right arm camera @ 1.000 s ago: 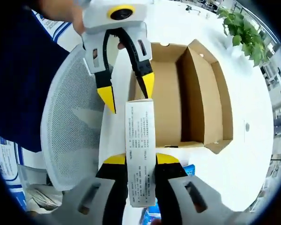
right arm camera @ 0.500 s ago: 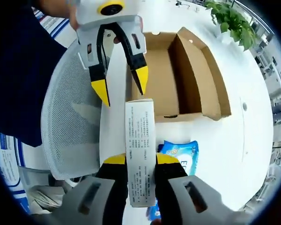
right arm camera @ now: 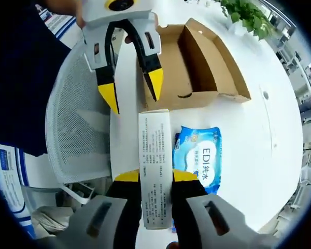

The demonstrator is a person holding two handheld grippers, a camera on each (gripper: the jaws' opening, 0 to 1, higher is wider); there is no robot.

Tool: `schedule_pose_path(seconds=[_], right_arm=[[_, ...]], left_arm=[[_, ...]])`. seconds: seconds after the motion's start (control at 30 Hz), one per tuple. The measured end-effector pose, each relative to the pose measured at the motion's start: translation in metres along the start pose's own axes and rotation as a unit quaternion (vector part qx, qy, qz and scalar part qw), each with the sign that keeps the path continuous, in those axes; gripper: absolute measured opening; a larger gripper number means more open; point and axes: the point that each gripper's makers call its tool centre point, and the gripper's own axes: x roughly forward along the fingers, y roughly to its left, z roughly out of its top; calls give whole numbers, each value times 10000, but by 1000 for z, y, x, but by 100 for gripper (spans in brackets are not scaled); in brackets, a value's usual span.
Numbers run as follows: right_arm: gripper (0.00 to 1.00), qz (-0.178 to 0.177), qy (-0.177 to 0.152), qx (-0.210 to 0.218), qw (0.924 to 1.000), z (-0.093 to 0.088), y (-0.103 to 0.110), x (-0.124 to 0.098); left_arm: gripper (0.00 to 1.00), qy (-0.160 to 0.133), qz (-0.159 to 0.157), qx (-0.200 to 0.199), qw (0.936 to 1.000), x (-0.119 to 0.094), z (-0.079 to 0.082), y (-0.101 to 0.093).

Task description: Operate the shoe box by opening the lid, removing the specified soft item, and placing it in the target area until the item is outside and the box remains undamaged.

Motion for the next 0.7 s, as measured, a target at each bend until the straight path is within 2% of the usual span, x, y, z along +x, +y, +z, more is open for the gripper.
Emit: schedule_pose_path(seconds=[0.7], right_arm=[[18,-4,-13,341,9994,-70,0,4]], left_arm=[[34,138,-240,185,9994,52,31,-11]])
